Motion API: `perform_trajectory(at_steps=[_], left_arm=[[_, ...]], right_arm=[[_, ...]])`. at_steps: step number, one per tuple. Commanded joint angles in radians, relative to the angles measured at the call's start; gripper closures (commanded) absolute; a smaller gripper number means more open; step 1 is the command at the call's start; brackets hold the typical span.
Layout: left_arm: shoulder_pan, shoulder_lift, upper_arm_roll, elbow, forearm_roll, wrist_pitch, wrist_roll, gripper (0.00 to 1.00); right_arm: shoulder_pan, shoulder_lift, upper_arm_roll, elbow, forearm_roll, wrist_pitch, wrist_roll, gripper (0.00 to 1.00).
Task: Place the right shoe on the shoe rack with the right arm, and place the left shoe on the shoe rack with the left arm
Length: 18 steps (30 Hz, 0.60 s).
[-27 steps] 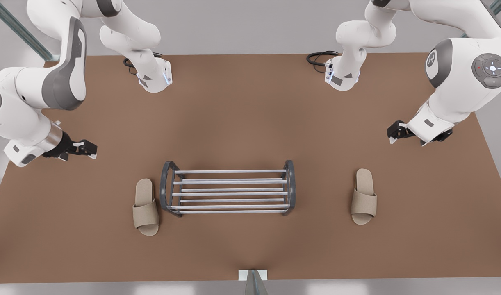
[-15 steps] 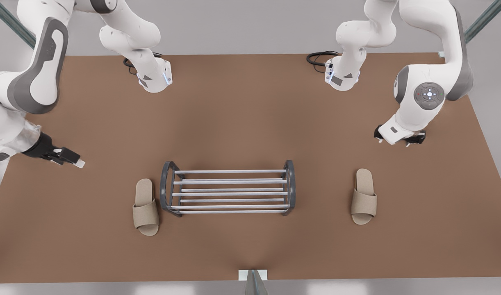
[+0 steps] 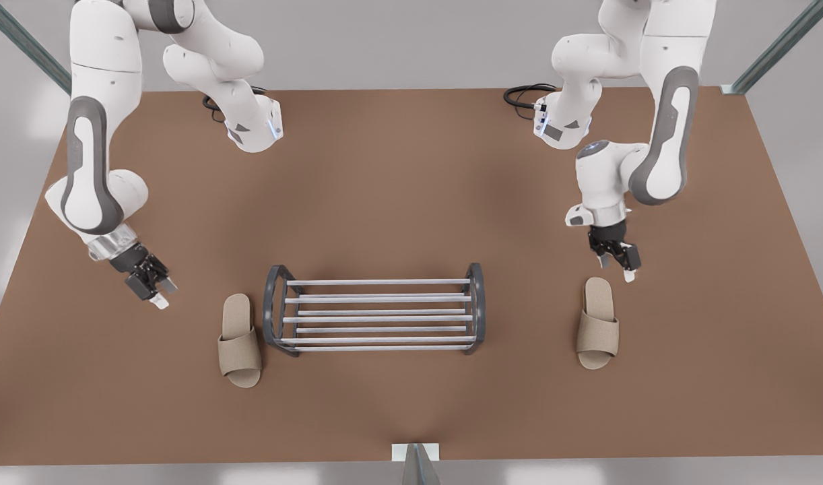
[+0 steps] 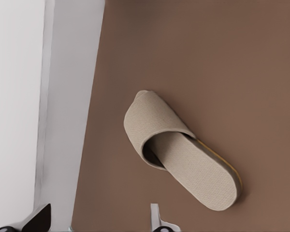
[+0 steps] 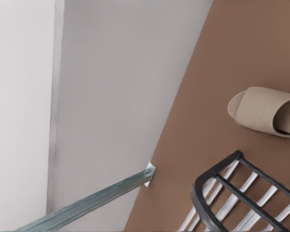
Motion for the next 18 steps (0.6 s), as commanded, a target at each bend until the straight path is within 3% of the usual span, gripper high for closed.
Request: perform_trajectory(at_steps=[1, 7, 11, 15, 18], left_arm=[[0.003, 0.015, -0.001, 0.001, 0.311, 0.153, -1.468, 0.0], [0.009, 0.104, 0.066, 0.037, 0.572, 0.151, -1.544, 0.0], [0.003, 0.184, 0.074, 0.054, 0.965, -0.186, -1.547, 0.0], [-0.018, 0.237, 0.065, 0.056, 0.992, -0.335, -1.556, 0.0], [-0.024, 0.253, 0.063, 0.06, 0.992, -0.338, -1.557, 0.0]], right_arm=[[0.0, 0.042, 0.0, -0.006, 0.298, 0.064, -0.9, 0.0], [0.025, 0.136, 0.051, -0.013, 0.332, 0.051, -0.992, 0.0], [0.025, 0.173, 0.093, -0.017, 0.358, 0.051, -0.997, 0.0], [0.025, 0.226, 0.1, 0.006, 0.474, -0.011, -1.05, 0.0], [0.026, 0.23, 0.101, 0.004, 0.508, -0.046, -1.05, 0.0]])
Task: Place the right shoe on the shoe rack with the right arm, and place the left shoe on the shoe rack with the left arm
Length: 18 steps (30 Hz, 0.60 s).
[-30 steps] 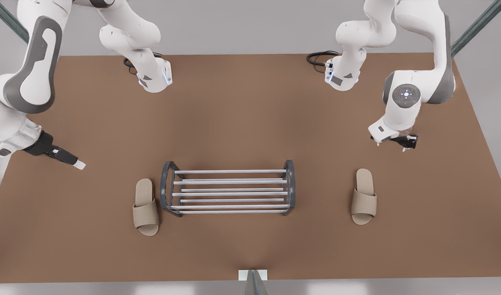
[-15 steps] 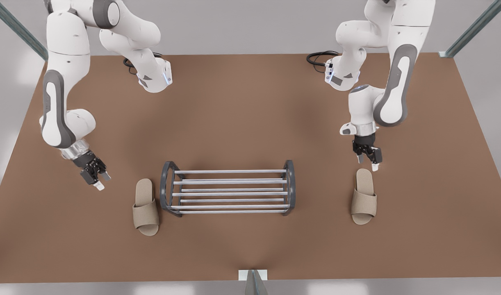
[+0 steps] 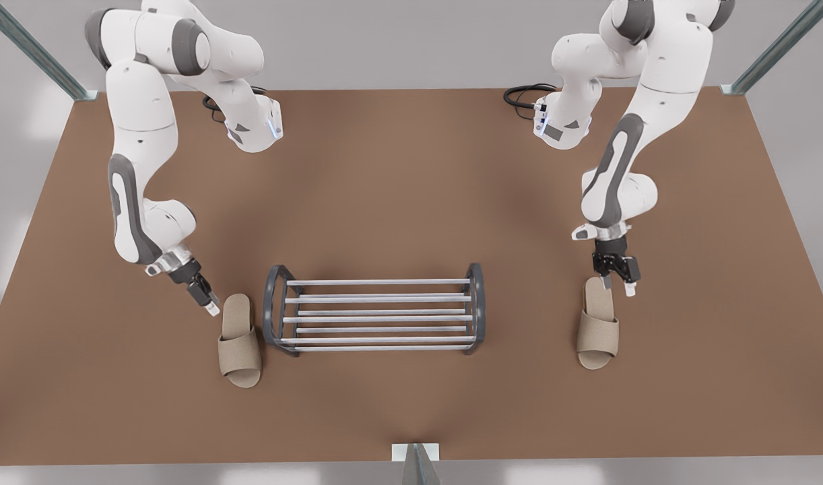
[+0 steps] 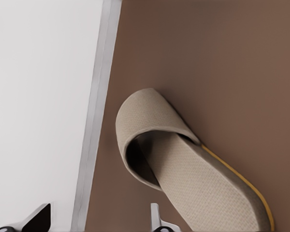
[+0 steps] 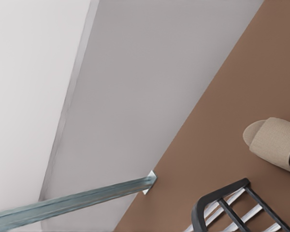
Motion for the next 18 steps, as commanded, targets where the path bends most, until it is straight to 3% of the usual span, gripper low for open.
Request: perform_trajectory(at_steps=[1, 6, 12, 14, 18], left_arm=[[-0.009, 0.013, 0.001, 0.001, 0.038, -0.116, -0.58, 0.0], [-0.01, 0.065, 0.004, 0.018, 0.199, -0.136, -0.561, 0.0], [-0.01, 0.073, 0.007, 0.027, 0.199, -0.15, -0.543, 0.0], [-0.01, 0.096, 0.007, 0.054, 0.199, -0.151, -0.543, 0.0], [-0.009, 0.119, 0.01, 0.074, 0.206, -0.162, -0.543, 0.0]], right_arm=[[0.0, 0.003, 0.006, -0.007, 0.045, -0.059, -0.417, 0.0], [0.0, 0.029, 0.013, 0.024, 0.053, -0.08, -0.425, 0.0], [0.005, 0.052, 0.035, 0.062, 0.114, -0.08, -0.427, 0.0], [0.007, 0.074, 0.042, 0.061, 0.269, -0.1, -0.545, 0.0], [0.007, 0.115, 0.044, 0.066, 0.329, -0.226, -0.546, 0.0]])
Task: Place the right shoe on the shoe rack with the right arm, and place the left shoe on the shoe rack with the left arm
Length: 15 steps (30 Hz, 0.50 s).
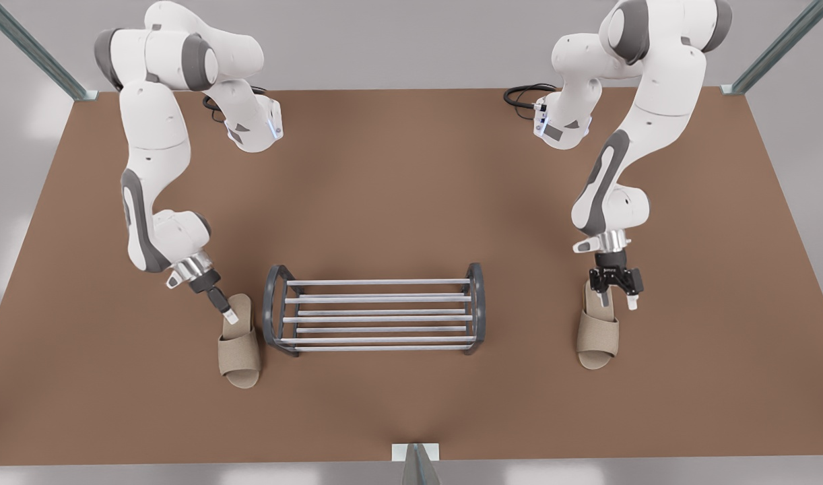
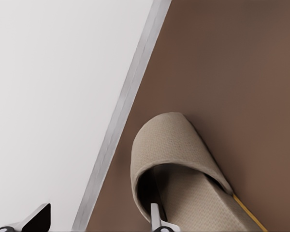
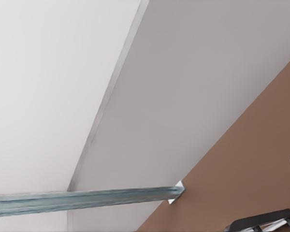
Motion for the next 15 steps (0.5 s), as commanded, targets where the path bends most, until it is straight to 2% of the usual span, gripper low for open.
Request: perform_trajectory(at_steps=[1, 15], left_arm=[[0.0, 0.014, 0.001, 0.019, 0.02, -0.023, -0.195, 0.0], [-0.001, 0.032, 0.002, 0.05, 0.023, -0.023, -0.195, 0.0]], right_arm=[[0.0, 0.018, -0.001, 0.025, 0.062, -0.092, -0.249, 0.0], [0.01, 0.046, -0.001, 0.086, 0.127, -0.132, -0.27, 0.0]])
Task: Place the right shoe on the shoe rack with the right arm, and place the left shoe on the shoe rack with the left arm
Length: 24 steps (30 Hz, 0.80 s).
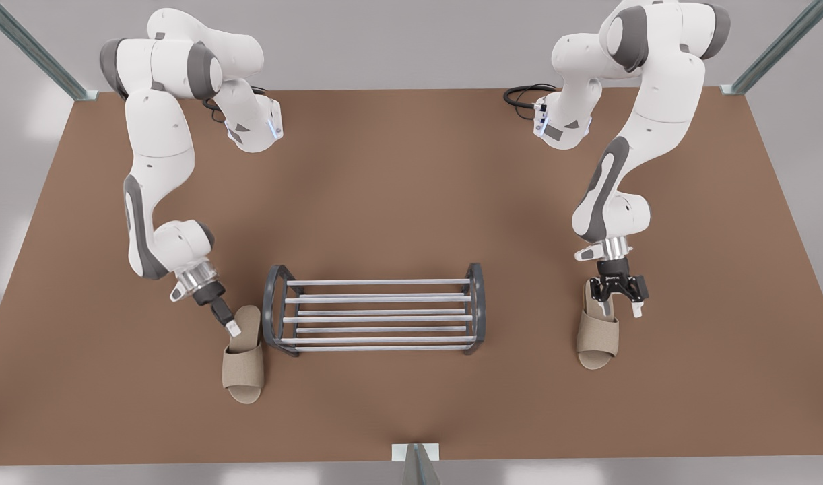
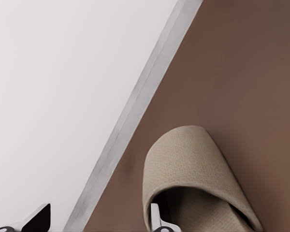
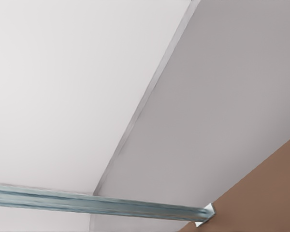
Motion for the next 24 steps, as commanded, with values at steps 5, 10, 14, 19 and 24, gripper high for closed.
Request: perform_trajectory(at_steps=[5, 10, 14, 19, 24], left_arm=[[0.002, 0.005, 0.0, 0.023, 0.043, -0.001, -0.083, 0.0], [0.002, 0.04, 0.0, 0.051, 0.053, -0.001, -0.083, 0.0], [0.0, 0.071, 0.0, 0.086, 0.053, -0.003, -0.083, 0.0], [-0.002, 0.05, 0.0, 0.065, 0.054, 0.0, -0.083, 0.0], [-0.003, 0.045, 0.0, 0.043, 0.053, -0.005, -0.085, 0.0]], right_arm=[[0.001, 0.027, 0.0, 0.063, 0.031, -0.024, -0.118, 0.0], [0.019, 0.085, 0.0, 0.096, 0.109, -0.102, -0.129, 0.0], [0.019, 0.114, 0.0, 0.137, 0.12, -0.108, -0.129, 0.0], [0.019, 0.143, -0.003, 0.174, 0.132, -0.133, -0.129, 0.0], [0.024, 0.162, -0.003, 0.191, 0.139, -0.137, -0.129, 0.0]])
